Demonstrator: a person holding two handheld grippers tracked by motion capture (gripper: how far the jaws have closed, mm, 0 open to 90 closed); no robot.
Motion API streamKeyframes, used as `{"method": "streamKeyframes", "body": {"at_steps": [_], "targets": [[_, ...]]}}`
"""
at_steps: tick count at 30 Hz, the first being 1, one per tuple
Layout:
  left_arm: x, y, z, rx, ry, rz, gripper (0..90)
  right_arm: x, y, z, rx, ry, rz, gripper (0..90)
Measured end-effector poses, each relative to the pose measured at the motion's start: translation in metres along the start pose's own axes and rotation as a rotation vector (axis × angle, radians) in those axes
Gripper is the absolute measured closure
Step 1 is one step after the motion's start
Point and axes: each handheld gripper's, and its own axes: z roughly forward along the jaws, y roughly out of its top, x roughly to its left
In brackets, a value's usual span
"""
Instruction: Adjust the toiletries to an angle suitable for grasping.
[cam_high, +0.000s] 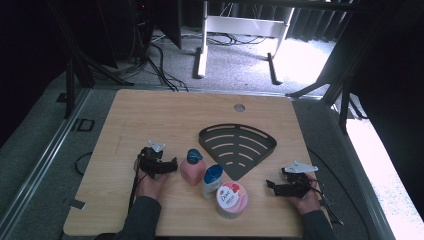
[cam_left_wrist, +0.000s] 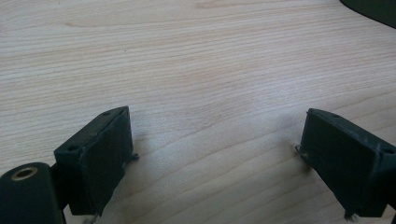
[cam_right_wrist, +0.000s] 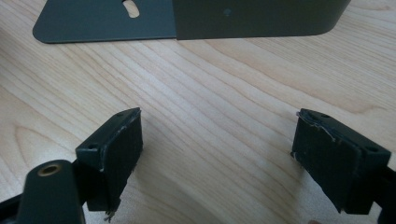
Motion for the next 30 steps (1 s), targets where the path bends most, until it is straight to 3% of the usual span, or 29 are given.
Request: {"method": "streamKeyframes", "body": {"at_steps": [10, 13, 19, 22, 24, 28, 30], "targets": [[0.002, -0.001, -0.002, -0.003, -0.012, 0.012, 12.9, -0.001, 0.000, 0.001, -0.001, 0.007, -0.004, 15.8], [0.003, 0.000, -0.005, 0.002, -0.014, 0.014, 19.7, -0.001, 0.000, 0.001, -0.001, 0.007, -0.004, 15.8], [0.002, 0.000, -0.009, -0.001, -0.021, 0.015, 43.9, -0.001, 0.000, 0.001, -0.001, 0.007, -0.004, 15.7], [0.001, 0.000, -0.009, -0.002, -0.015, 0.007, 46.9, -0.001, 0.000, 0.001, -0.001, 0.007, -0.004, 15.7], [0.001, 0.001, -0.013, 0.018, -0.026, 0.017, 60.0, -0.001, 0.000, 0.001, -0.001, 0.007, -0.004, 15.7], [-0.001, 0.000, -0.014, 0.024, -0.041, 0.031, 56.1, -0.001, 0.000, 0.001, -0.001, 0.007, -0.004, 15.7], [-0.005, 0.001, -0.018, 0.020, -0.097, 0.036, 59.1, -0.001, 0.000, 0.001, -0.001, 0.007, -0.004, 15.7]]}}
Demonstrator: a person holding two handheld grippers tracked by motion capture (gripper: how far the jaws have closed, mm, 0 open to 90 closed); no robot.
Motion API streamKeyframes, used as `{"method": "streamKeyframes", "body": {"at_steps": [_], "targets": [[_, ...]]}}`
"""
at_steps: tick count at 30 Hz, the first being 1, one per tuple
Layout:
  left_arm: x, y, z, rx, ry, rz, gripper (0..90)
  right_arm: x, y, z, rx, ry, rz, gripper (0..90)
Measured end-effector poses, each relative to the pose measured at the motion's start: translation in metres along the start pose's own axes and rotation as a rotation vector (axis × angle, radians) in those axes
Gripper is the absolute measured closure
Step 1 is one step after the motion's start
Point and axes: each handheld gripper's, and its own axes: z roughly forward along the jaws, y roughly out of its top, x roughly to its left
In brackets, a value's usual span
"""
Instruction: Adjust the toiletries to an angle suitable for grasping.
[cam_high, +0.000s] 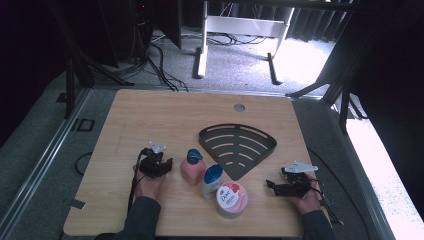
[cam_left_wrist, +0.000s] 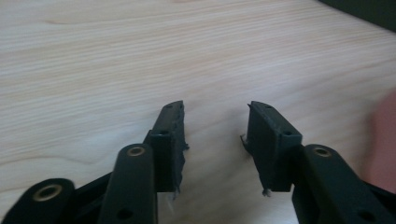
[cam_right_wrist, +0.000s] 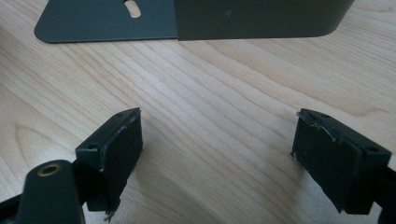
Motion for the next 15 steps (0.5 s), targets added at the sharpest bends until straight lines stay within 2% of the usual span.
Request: {"method": "streamKeyframes", "body": {"at_steps": [2, 5, 8, 9, 11, 15], "targets": [[-0.003, 0.001, -0.004, -0.020, -0.009, 0.013, 61.8, 0.000, 0.000, 0.000, 0.000, 0.000, 0.000, 15.7], [-0.005, 0.001, -0.013, -0.046, -0.034, 0.040, 71.0, 0.000, 0.000, 0.000, 0.000, 0.000, 0.000, 15.7], [-0.010, 0.000, -0.022, -0.077, -0.041, 0.079, 86.2, 0.000, 0.000, 0.000, 0.000, 0.000, 0.000, 15.7], [-0.011, 0.000, -0.025, -0.086, -0.060, 0.079, 89.4, 0.000, 0.000, 0.000, 0.000, 0.000, 0.000, 15.7], [-0.013, 0.000, -0.031, -0.103, -0.108, 0.082, 89.7, 0.000, 0.000, 0.000, 0.000, 0.000, 0.000, 15.7], [-0.019, 0.000, -0.043, -0.141, -0.140, 0.108, 89.7, 0.000, 0.000, 0.000, 0.000, 0.000, 0.000, 15.7]]}}
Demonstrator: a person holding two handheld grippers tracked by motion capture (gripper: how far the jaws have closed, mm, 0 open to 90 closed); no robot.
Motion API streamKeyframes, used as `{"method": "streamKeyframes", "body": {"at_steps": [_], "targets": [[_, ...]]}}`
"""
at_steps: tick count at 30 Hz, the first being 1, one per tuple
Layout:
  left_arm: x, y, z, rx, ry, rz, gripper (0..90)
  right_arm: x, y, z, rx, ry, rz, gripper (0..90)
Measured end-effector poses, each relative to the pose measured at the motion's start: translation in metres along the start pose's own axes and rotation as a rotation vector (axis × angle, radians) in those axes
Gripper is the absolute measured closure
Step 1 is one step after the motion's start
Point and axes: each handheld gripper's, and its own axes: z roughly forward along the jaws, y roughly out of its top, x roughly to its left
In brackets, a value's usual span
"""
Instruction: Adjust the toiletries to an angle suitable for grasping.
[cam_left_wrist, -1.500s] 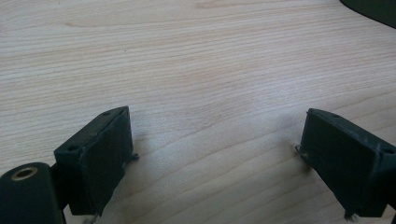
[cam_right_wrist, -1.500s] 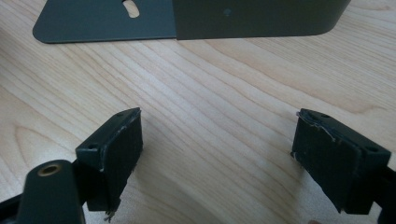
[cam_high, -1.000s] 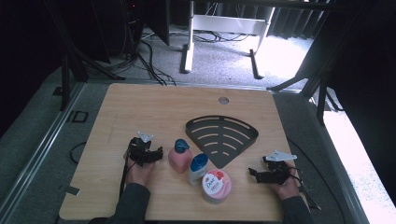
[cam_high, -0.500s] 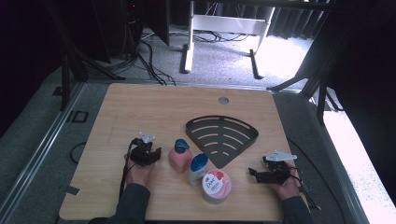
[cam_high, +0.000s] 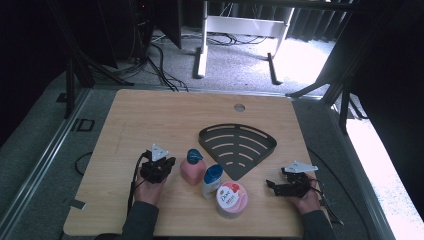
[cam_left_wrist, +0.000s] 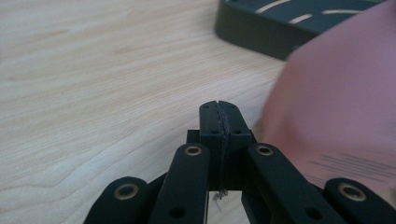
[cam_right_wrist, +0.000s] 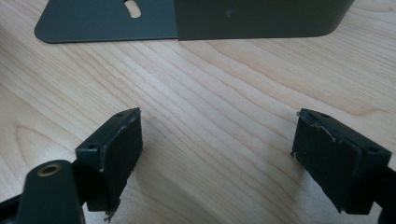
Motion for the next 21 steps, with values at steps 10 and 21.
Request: {"method": "streamKeyframes", "body": {"at_steps": [10, 21], "targets": [[-0.031, 0.010, -0.033, -0.114, -0.073, 0.116, 89.6, 0.000, 0.000, 0.000, 0.000, 0.000, 0.000, 15.7], [-0.051, 0.011, -0.031, -0.109, -0.139, 0.189, 89.3, 0.000, 0.000, 0.000, 0.000, 0.000, 0.000, 15.7]]}}
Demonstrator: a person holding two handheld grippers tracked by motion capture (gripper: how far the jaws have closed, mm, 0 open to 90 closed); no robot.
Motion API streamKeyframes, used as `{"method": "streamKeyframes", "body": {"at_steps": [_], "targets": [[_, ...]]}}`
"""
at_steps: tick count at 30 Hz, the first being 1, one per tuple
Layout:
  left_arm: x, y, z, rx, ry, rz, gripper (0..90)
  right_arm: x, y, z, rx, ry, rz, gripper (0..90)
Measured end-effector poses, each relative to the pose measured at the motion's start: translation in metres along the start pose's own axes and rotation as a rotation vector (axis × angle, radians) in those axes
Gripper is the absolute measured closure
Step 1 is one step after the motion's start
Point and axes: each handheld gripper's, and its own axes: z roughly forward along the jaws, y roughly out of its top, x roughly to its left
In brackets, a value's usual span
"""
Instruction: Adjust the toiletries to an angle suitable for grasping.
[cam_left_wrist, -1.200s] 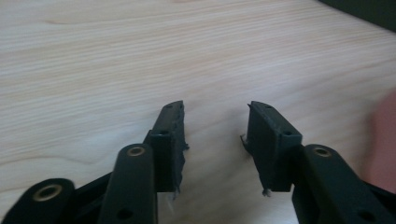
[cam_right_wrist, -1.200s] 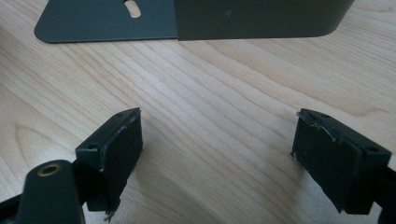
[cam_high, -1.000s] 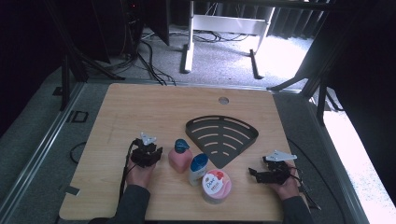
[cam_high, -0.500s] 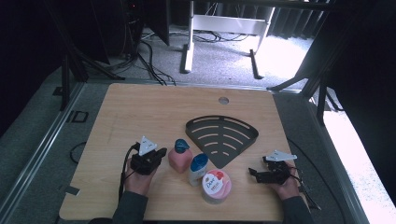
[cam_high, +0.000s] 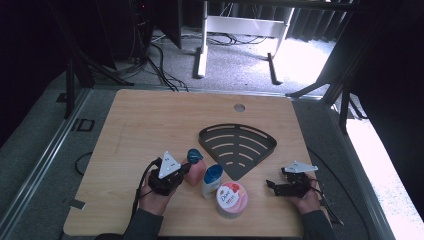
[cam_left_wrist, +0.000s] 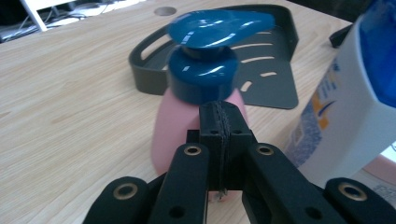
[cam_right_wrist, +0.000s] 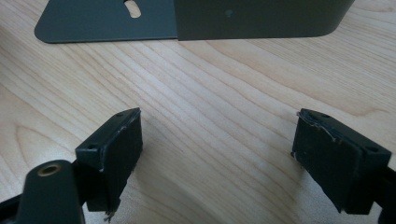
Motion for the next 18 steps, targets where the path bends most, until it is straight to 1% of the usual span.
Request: {"method": "streamKeyframes", "body": {"at_steps": [1, 2, 6, 8, 12, 13, 14, 17, 18], "targets": [[-0.0008, 0.0000, 0.0010, 0.008, 0.000, 0.003, 89.3, 0.0000, 0.0000, 0.0000, 0.000, 0.000, 0.000, 15.7], [-0.0017, -0.0003, 0.0020, 0.006, 0.007, 0.006, 89.4, 0.0000, 0.0000, 0.0000, 0.000, 0.000, 0.000, 15.7], [-0.0005, -0.0003, 0.0021, 0.006, 0.000, -0.003, 89.3, 0.0000, 0.0000, 0.0000, 0.000, 0.000, 0.000, 15.7], [-0.0008, -0.0001, 0.0025, 0.004, 0.005, -0.004, 89.3, 0.0000, 0.0000, 0.0000, 0.000, 0.000, 0.000, 15.7], [-0.0007, -0.0004, 0.0028, 0.002, 0.012, 0.001, 89.3, 0.0000, 0.0000, 0.0000, 0.000, 0.000, 0.000, 15.7], [-0.0018, -0.0006, 0.0035, -0.001, 0.029, 0.013, 89.3, 0.0000, 0.0000, 0.0000, 0.000, 0.000, 0.000, 15.7], [-0.0021, -0.0006, 0.0040, -0.002, 0.036, 0.015, 89.3, 0.0000, 0.0000, 0.0000, 0.000, 0.000, 0.000, 15.7], [-0.0011, -0.0004, 0.0045, -0.003, 0.035, 0.008, 89.3, 0.0000, 0.0000, 0.0000, 0.000, 0.000, 0.000, 15.7], [0.0007, -0.0004, 0.0052, -0.001, 0.035, -0.001, 89.3, 0.0000, 0.0000, 0.0000, 0.000, 0.000, 0.000, 15.7]]}}
